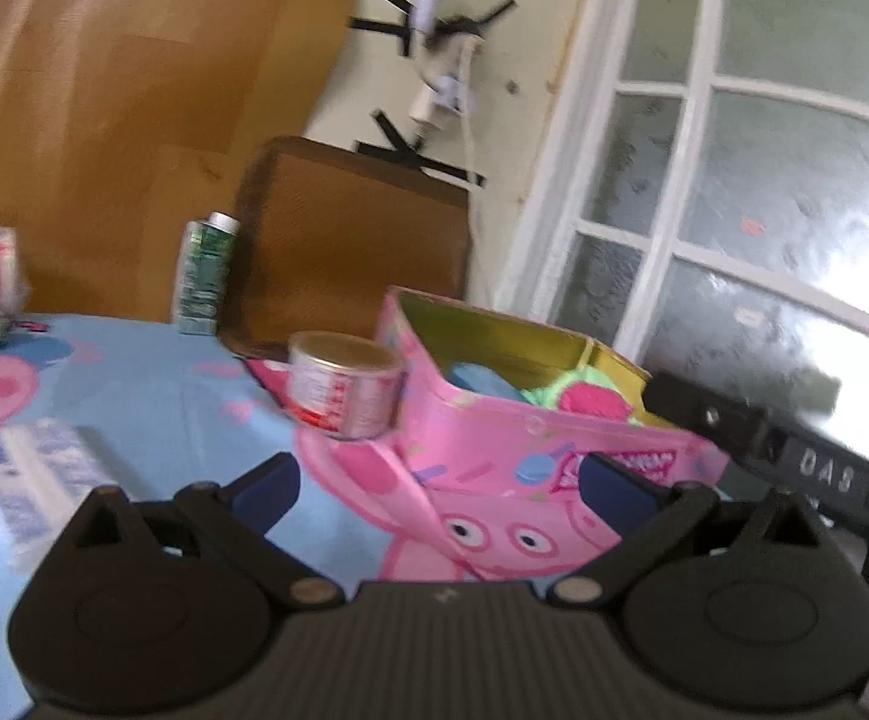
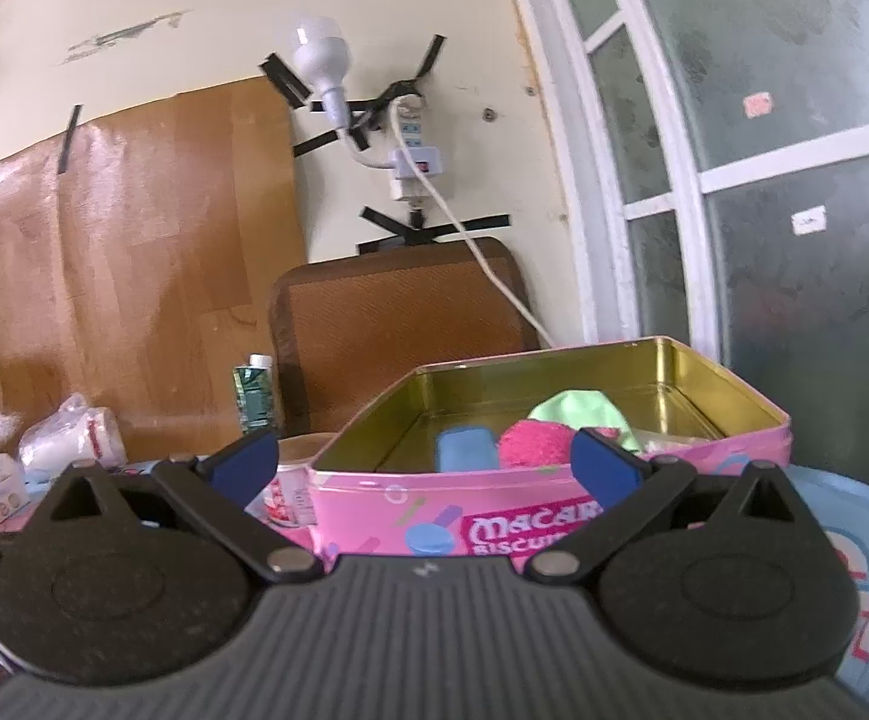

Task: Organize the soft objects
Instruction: 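Swing both tools away from the tin toward the white printed packet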

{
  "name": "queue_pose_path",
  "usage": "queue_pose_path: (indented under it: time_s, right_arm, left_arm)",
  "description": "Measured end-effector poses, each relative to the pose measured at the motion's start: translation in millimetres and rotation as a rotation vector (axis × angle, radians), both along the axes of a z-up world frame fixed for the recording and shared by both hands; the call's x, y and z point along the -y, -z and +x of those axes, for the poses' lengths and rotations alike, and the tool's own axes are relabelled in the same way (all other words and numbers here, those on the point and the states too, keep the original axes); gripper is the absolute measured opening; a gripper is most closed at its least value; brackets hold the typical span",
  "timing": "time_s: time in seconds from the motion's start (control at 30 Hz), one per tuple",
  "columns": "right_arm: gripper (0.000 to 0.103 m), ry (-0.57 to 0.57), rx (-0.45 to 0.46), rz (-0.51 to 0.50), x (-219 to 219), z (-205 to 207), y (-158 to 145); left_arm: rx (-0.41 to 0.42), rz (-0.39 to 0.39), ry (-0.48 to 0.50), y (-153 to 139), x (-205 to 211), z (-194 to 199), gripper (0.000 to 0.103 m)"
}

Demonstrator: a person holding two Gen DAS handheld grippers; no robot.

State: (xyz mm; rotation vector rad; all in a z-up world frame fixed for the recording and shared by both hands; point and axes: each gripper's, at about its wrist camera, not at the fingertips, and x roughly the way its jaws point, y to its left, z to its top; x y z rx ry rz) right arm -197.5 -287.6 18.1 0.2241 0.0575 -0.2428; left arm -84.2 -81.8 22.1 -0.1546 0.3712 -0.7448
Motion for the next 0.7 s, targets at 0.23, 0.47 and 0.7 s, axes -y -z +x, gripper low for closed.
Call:
queue_pose_path:
  time_s: [0.23, 0.47, 0.7]
  right_arm:
    - [0.103, -0.212, -0.035, -0.086, -39, 19, -5]
    - [0.103, -0.556, -0.175, -0.148, -99, 71, -3]
    - [0.103, -0.743, -0.332, -0.245, -160, 138, 1]
  left_arm:
    - [0.051, 0.003, -0.244, -20, -81, -2, 0.103]
    - [-0.081, -0.017, -0.518, -4, -153, 25, 0.102]
    - [-0.131, -0.092, -0.512, 2, -163, 31, 0.100]
